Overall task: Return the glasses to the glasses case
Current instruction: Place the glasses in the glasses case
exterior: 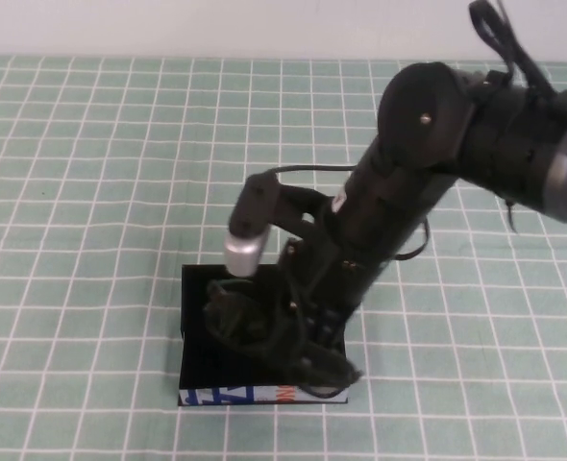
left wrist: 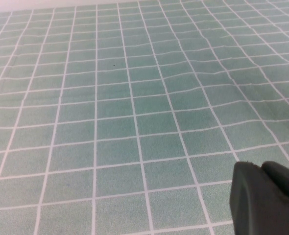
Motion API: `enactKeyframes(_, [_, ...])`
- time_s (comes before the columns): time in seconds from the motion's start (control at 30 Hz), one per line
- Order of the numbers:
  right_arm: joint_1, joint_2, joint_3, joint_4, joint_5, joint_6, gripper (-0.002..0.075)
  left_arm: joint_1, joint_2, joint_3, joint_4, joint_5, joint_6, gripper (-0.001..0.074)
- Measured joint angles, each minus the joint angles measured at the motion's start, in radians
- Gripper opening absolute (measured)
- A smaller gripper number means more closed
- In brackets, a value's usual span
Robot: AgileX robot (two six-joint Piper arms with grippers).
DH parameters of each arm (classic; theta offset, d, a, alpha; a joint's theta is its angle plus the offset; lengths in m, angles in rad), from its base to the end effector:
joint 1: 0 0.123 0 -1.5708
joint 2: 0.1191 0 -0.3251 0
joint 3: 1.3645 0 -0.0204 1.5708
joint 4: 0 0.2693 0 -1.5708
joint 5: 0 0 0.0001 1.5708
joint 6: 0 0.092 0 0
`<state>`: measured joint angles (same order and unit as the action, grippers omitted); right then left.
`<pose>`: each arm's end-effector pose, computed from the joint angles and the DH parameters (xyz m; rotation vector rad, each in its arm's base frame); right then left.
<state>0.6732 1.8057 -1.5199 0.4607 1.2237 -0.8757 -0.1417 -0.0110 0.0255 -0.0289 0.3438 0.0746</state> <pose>0.2856 0.2770 0.3127 -1.8836 2.1863 0.6272 0.0321 -0.0055 0.1733 0.1807 1.8335 -0.0750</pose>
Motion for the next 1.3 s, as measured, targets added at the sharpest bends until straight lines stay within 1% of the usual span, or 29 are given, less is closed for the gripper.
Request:
enactKeyframes(0.13, [0.000, 0.036, -0.014, 0.083, -0.004, 0.014, 0.0074, 0.000, 0.000, 0.000, 0.000, 0.000, 0.000, -0.0004])
enactKeyframes(0.33, [0.000, 0.045, -0.014, 0.034, -0.004, 0.100, 0.0073, 0.000, 0.000, 0.000, 0.002, 0.000, 0.000, -0.0004])
enactKeyframes(0.6, [0.000, 0.028, 0.040, 0.065, -0.005, 0.162, 0.0073, 0.000, 0.000, 0.000, 0.002, 0.000, 0.000, -0.0004])
enactKeyframes(0.7, [0.000, 0.028, 0.062, 0.057, -0.005, 0.136, 0.0073, 0.000, 0.000, 0.000, 0.002, 0.000, 0.000, -0.0004])
enactKeyframes(0.9, [0.000, 0.028, 0.060, 0.013, -0.007, -0.001, 0.0073, 0.000, 0.000, 0.000, 0.002, 0.000, 0.000, -0.0004])
enactKeyframes(1.03, [0.000, 0.058, 0.045, -0.044, -0.007, -0.023, 0.0073, 0.000, 0.000, 0.000, 0.002, 0.000, 0.000, -0.0004])
enactKeyframes(1.3, [0.000, 0.144, 0.041, -0.055, -0.014, -0.031, 0.0073, 0.000, 0.000, 0.000, 0.002, 0.000, 0.000, -0.0004])
